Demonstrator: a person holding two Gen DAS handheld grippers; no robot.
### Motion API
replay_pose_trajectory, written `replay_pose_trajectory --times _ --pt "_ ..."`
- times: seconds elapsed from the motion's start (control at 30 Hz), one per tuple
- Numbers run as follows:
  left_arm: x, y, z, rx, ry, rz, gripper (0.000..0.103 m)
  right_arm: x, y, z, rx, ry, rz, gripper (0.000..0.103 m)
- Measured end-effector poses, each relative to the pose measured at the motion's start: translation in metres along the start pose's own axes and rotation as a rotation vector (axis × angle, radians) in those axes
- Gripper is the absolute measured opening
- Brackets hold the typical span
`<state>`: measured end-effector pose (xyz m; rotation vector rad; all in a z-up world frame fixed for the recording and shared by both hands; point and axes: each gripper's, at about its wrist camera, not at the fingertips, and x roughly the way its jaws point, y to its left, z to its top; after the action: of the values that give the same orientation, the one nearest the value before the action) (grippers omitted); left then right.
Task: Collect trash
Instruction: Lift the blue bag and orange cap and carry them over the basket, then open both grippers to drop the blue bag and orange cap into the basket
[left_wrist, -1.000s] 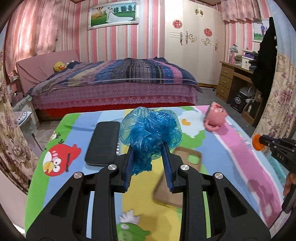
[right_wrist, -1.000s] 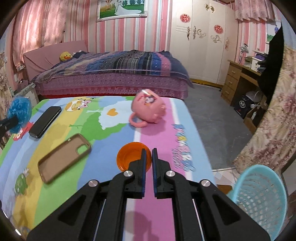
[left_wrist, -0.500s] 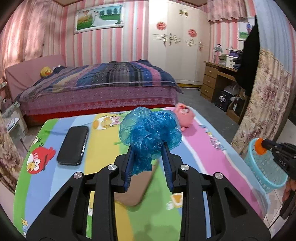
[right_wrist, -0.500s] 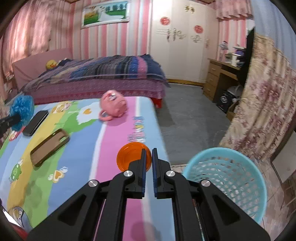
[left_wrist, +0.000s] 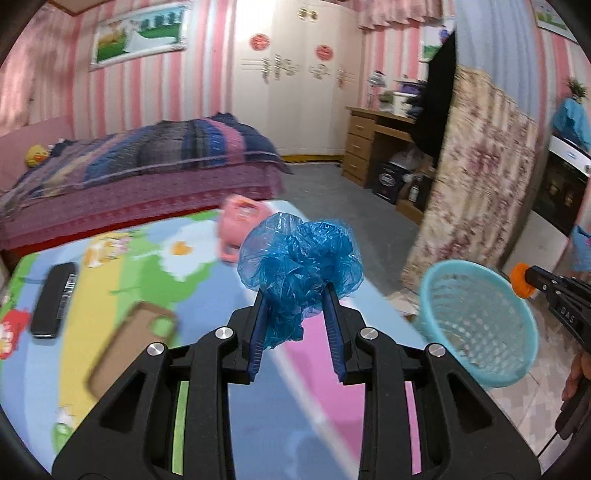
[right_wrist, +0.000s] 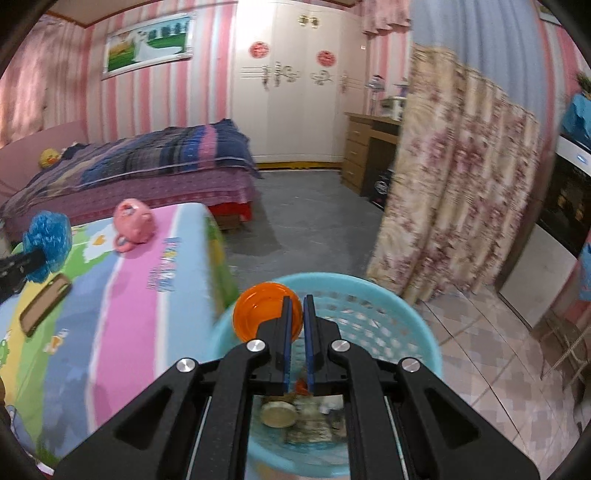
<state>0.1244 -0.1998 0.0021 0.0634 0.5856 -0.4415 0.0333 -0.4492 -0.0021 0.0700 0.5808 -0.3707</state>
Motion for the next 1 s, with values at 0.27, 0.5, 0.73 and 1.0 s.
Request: replay_pose_trajectory --times 0.27,0.5,0.73,1.0 --pt "0.035 -0.083 -0.013 0.085 0.036 -0.125 0.028 0.006 -0.056 -0.019 0.083 0.030 -0.070 0.006" --pt "0.056 -0.141 -0.021 0.157 0.053 -0.191 0.028 0.017 -0.078 -0.034 0.111 0.061 -0.090 0.006" --pt "0.069 -0.163 -0.012 0.194 0.052 -0.208 0.042 0.022 -0.090 -0.039 0.138 0.062 -0.099 0.006" --pt "0.066 -0.134 -0.003 0.160 0.011 -0.088 0.086 0.026 -0.086 -0.038 0.132 0.065 -0.091 0.006"
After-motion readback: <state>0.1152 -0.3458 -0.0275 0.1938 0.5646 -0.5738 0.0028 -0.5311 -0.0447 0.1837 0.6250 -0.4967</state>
